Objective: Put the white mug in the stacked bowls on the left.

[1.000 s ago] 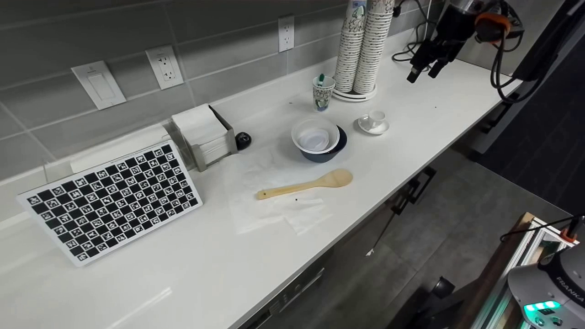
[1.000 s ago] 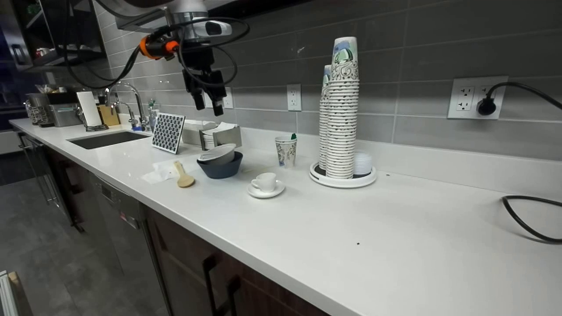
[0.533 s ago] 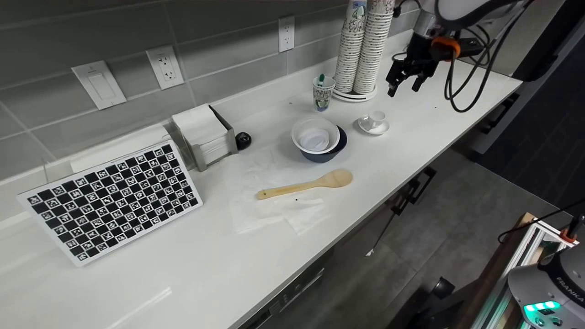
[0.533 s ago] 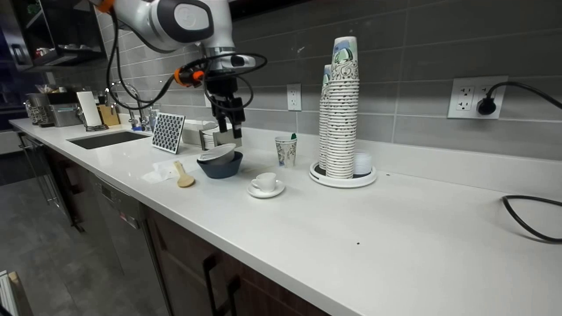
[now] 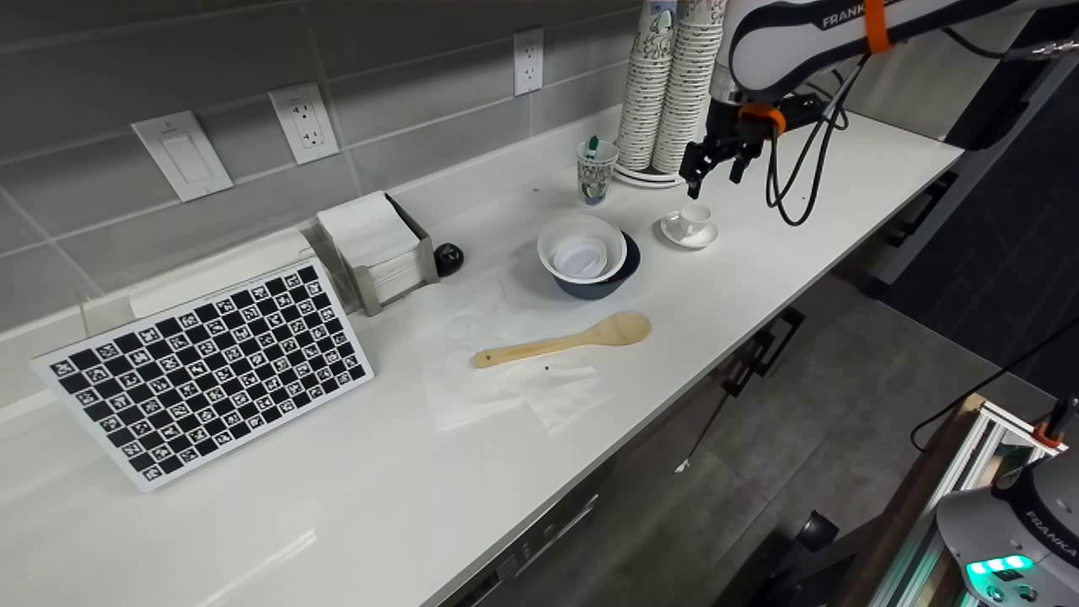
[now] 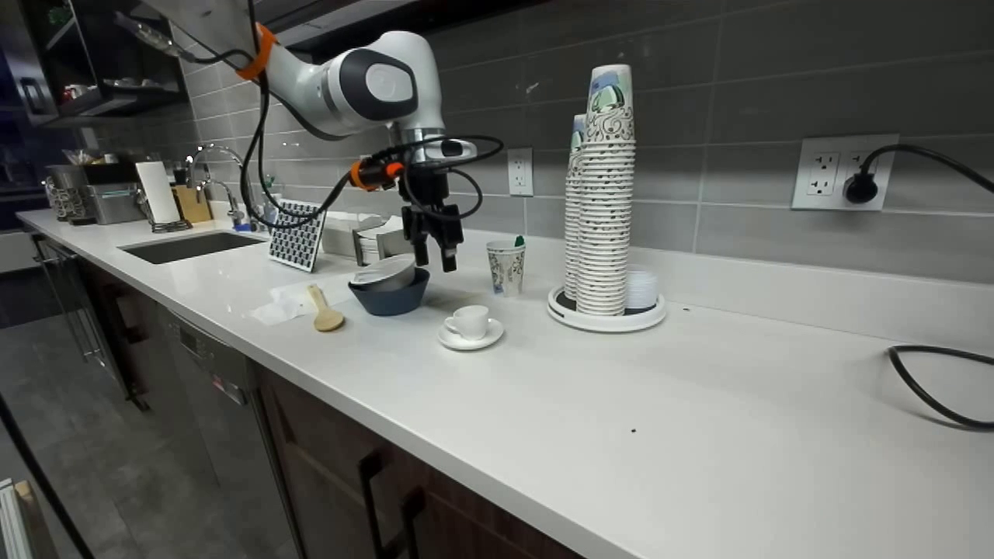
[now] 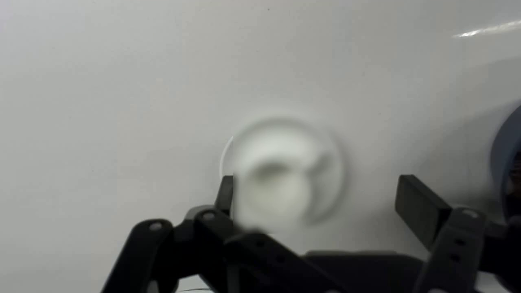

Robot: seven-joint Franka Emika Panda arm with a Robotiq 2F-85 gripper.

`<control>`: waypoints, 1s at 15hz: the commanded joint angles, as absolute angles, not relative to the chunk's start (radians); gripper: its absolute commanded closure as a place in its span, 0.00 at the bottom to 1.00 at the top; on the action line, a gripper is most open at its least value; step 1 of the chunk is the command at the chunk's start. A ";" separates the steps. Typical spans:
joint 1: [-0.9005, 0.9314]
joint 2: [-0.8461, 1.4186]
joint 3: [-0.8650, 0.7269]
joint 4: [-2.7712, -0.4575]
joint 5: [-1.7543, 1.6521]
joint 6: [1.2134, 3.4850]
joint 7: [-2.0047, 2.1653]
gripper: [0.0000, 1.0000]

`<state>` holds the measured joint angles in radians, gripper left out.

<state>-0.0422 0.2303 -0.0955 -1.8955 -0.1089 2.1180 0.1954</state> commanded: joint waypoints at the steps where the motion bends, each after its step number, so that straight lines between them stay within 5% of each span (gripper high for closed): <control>1: -0.046 0.227 -0.094 -1.894 -0.109 2.115 0.195 0.00; 15: 0.012 0.465 -0.134 -1.774 -0.260 2.303 0.288 0.00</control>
<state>-0.0095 0.4330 -0.1177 -1.8188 -0.2352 2.3003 0.2680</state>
